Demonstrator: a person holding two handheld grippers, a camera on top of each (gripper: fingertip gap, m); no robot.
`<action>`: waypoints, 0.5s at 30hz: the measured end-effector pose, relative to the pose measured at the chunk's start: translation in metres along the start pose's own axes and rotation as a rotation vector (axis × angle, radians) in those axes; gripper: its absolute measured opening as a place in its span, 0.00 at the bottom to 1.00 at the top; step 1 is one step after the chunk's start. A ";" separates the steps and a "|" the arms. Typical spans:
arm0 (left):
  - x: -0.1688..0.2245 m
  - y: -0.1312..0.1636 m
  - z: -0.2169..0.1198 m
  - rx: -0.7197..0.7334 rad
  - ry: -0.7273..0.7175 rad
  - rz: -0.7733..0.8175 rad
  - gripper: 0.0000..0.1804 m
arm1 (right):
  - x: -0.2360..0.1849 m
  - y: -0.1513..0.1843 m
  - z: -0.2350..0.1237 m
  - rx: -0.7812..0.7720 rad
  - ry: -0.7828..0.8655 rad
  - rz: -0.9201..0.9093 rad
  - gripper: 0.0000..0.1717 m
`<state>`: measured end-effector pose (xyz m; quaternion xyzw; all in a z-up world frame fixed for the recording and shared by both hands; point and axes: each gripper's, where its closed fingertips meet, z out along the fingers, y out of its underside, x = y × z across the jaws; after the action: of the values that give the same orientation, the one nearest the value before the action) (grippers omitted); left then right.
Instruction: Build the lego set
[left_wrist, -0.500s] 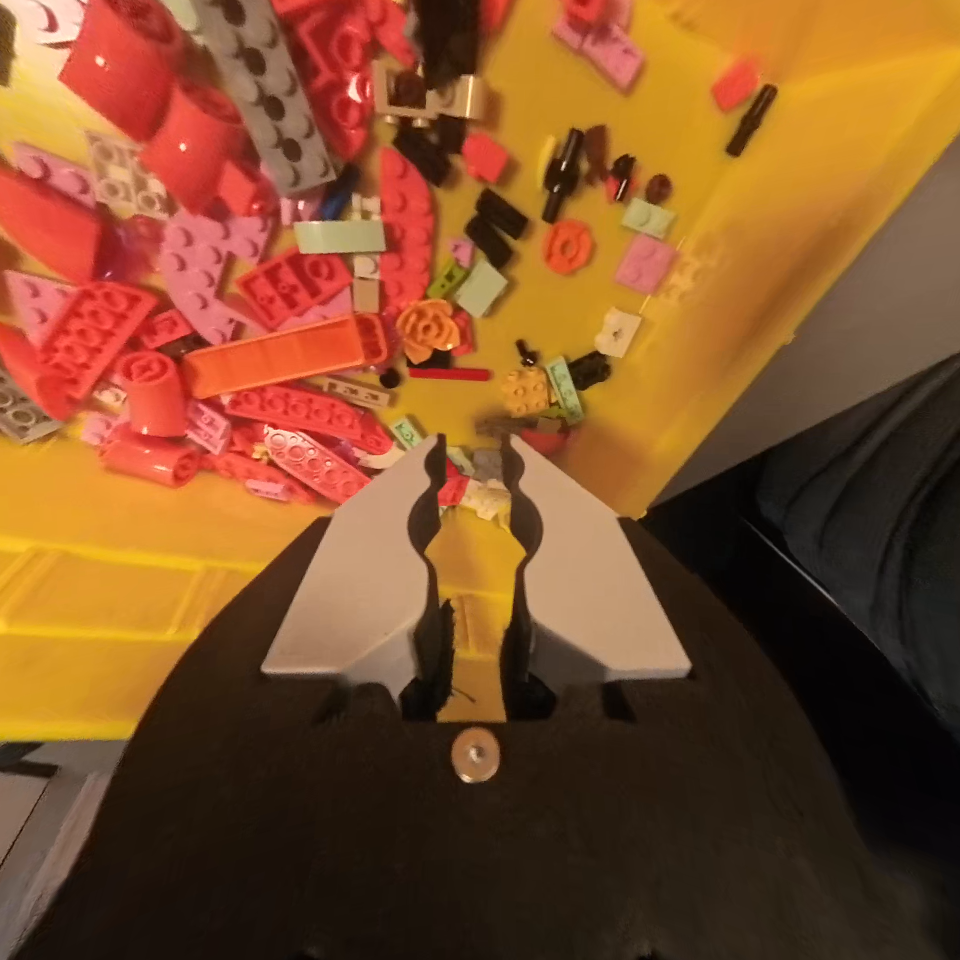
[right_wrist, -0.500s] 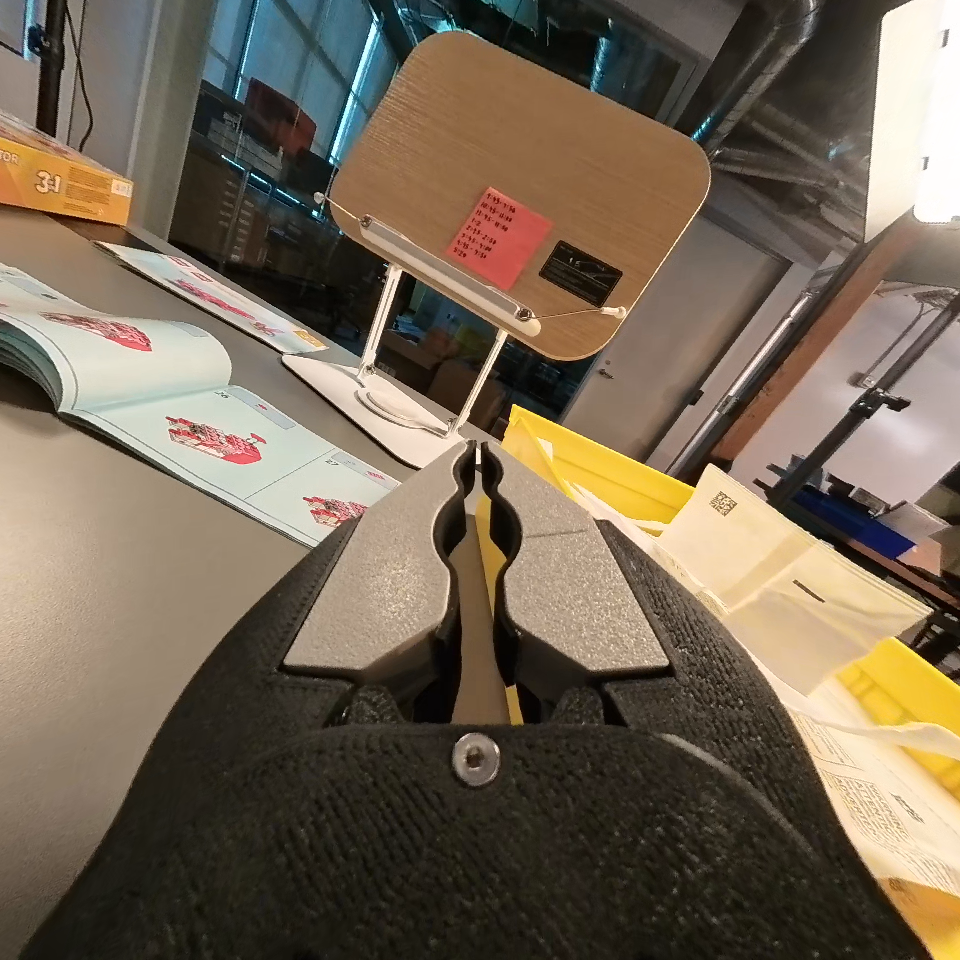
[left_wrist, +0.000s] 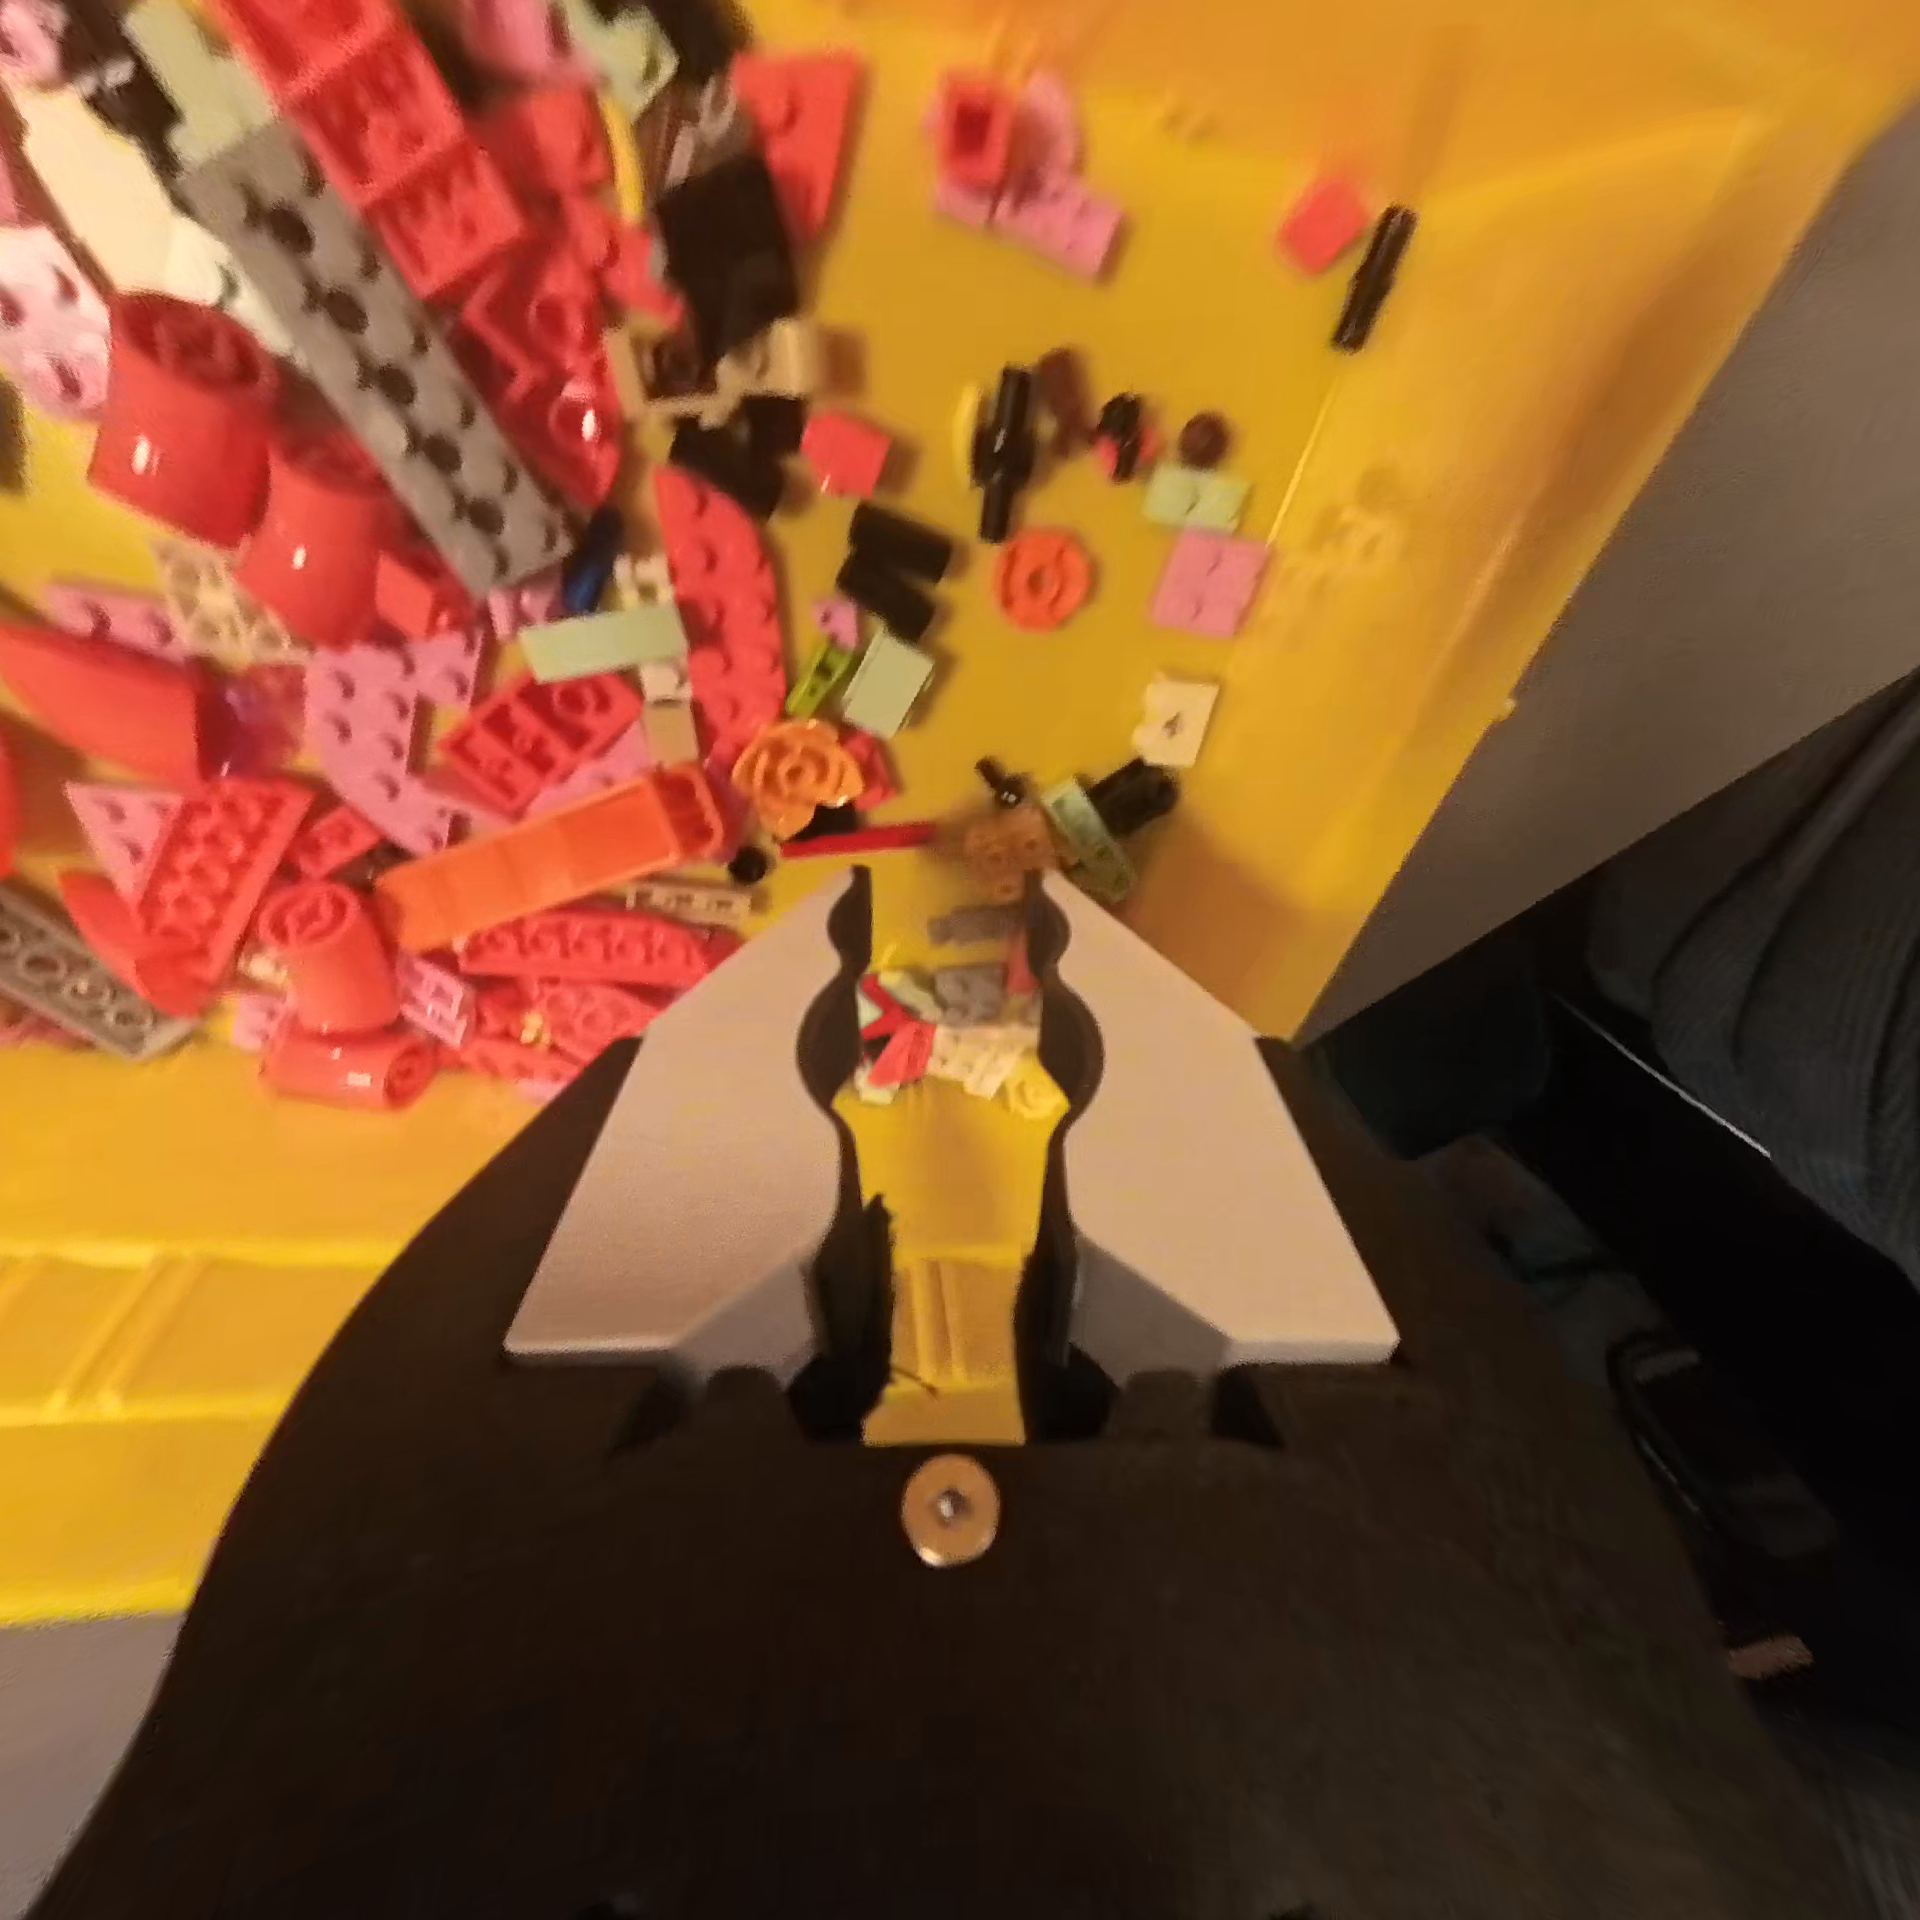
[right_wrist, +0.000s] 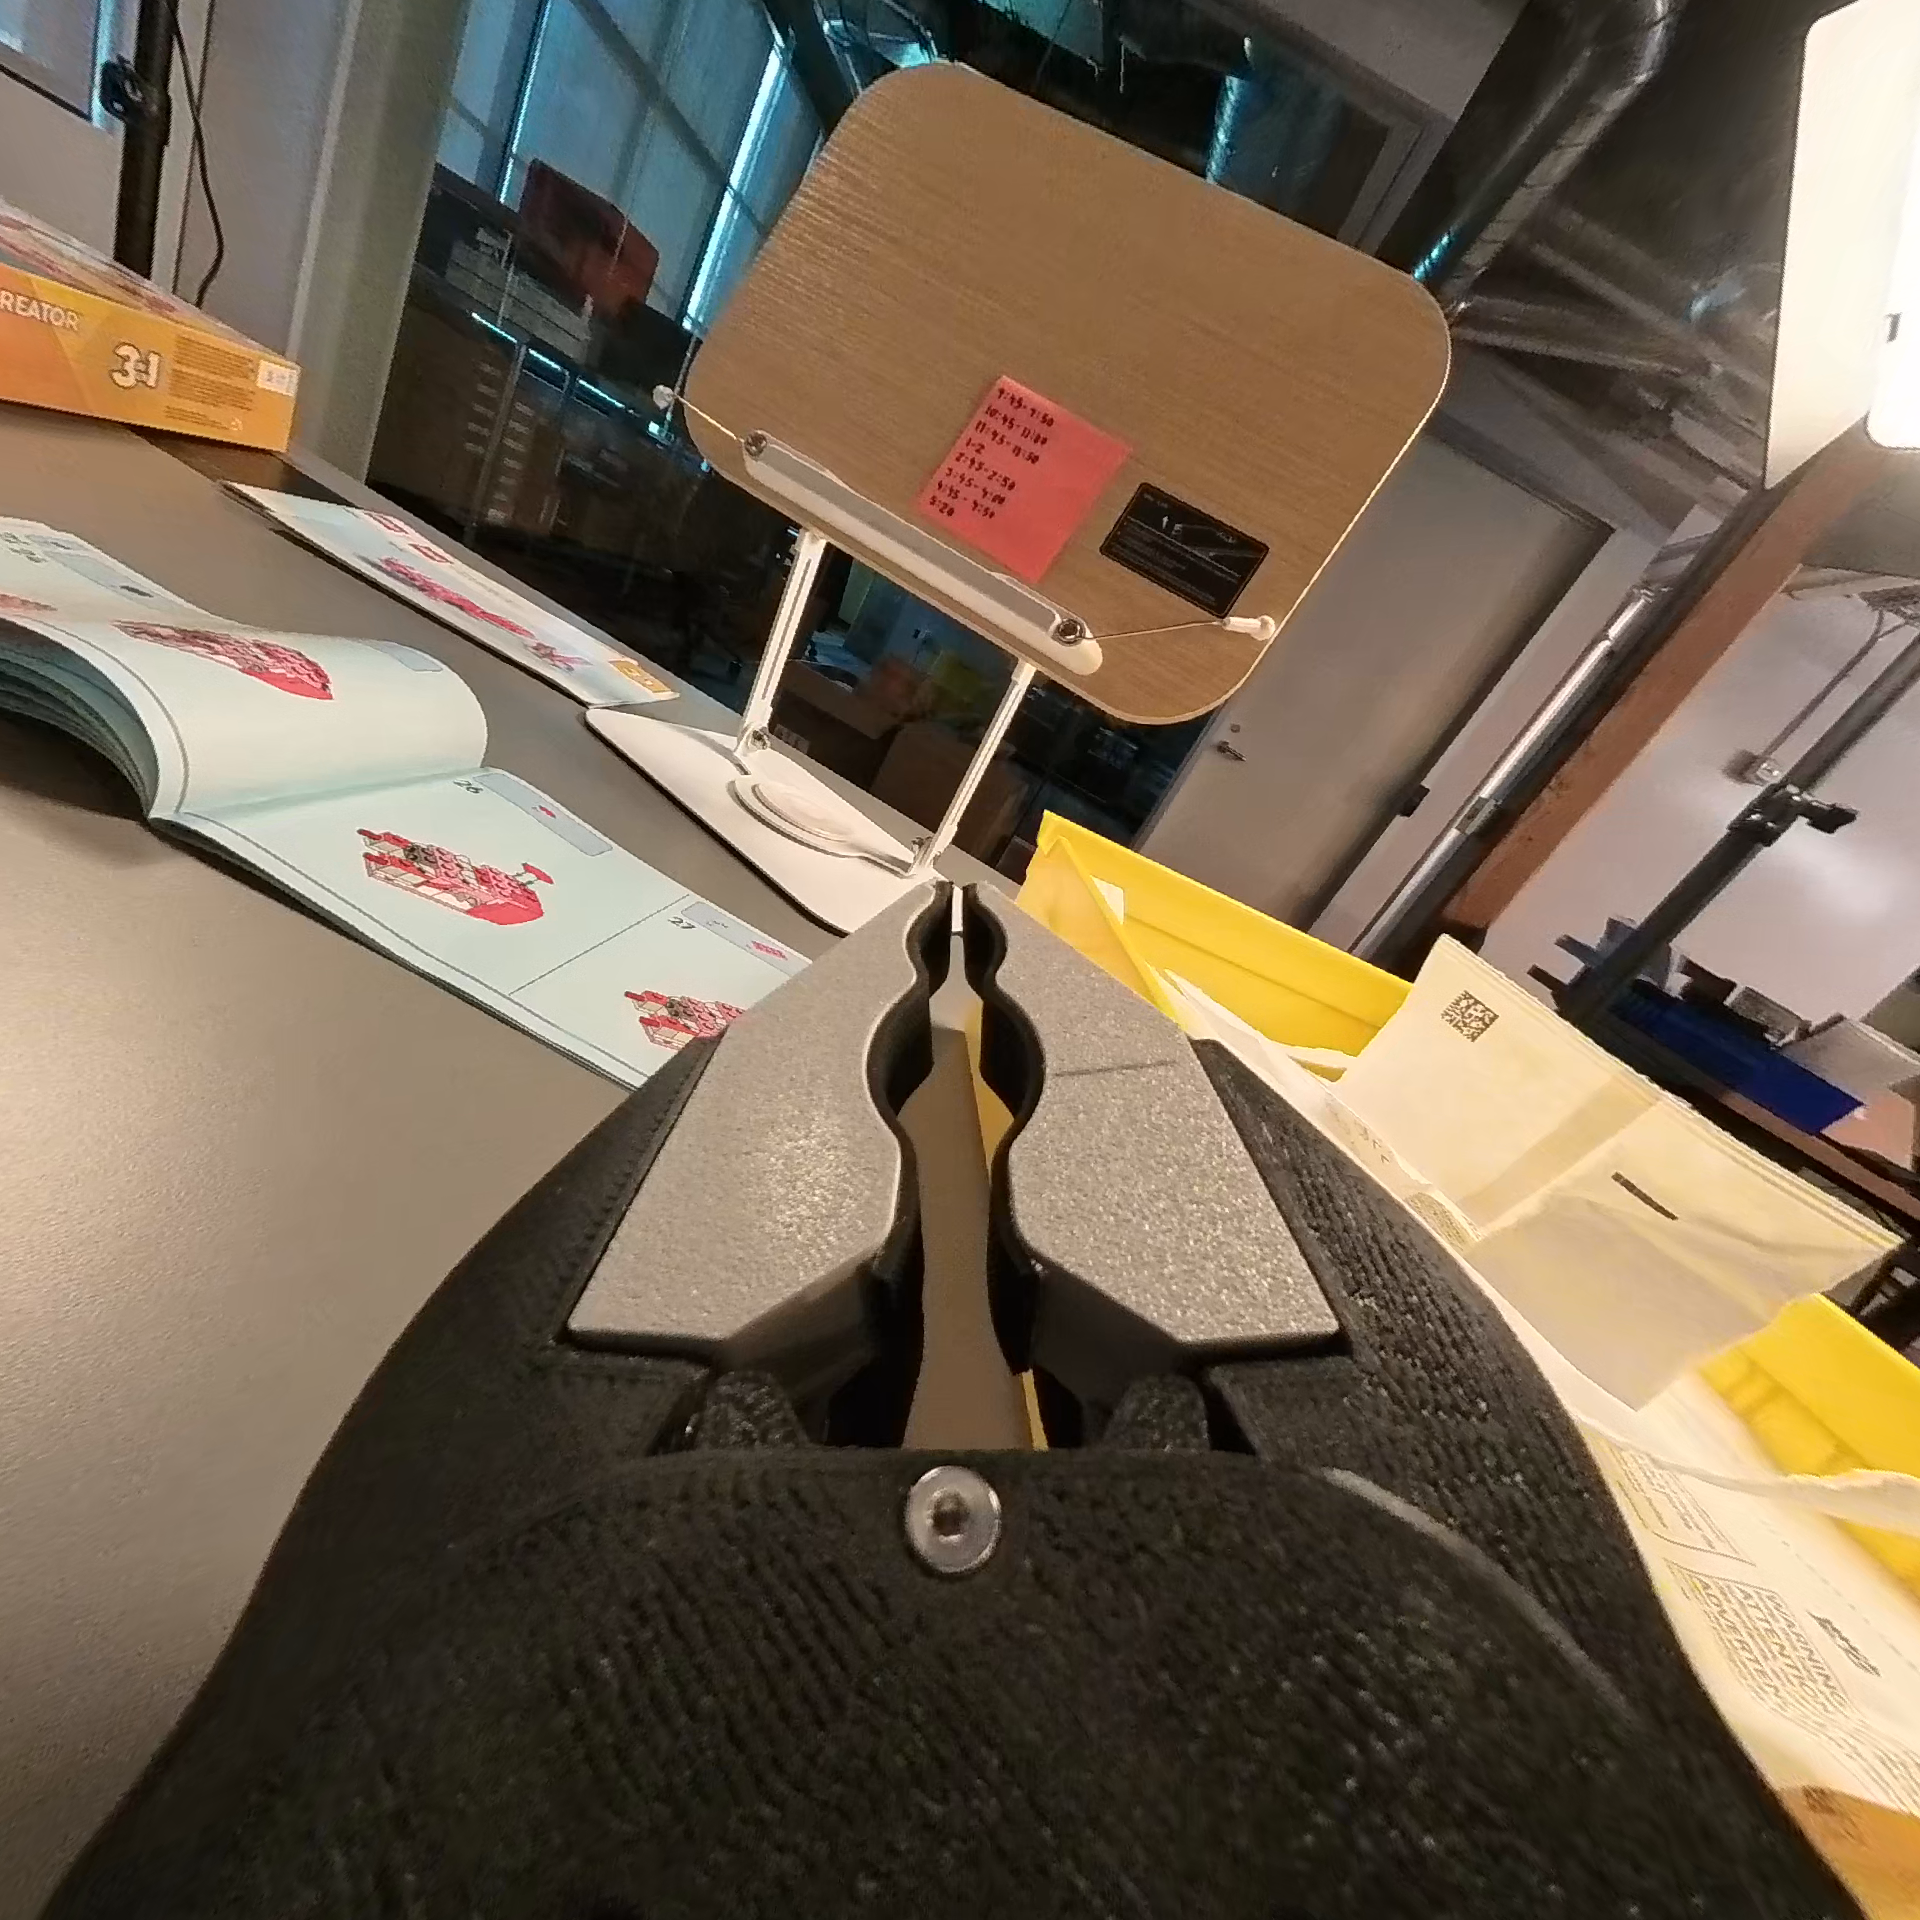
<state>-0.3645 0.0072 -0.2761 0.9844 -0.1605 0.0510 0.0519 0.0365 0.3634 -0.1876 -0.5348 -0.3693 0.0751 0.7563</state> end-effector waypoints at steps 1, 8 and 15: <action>0.003 -0.003 0.002 0.010 0.010 0.012 0.16 | 0.000 0.000 0.000 0.000 0.000 -0.001 0.00; 0.021 -0.008 0.010 0.032 0.104 -0.018 0.13 | 0.000 0.000 0.000 0.002 -0.003 0.000 0.00; 0.024 -0.007 0.015 0.012 0.090 -0.073 0.06 | -0.001 0.000 0.001 0.003 -0.009 0.000 0.00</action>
<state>-0.3384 0.0047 -0.2892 0.9866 -0.1214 0.0944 0.0549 0.0349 0.3629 -0.1878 -0.5331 -0.3728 0.0780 0.7555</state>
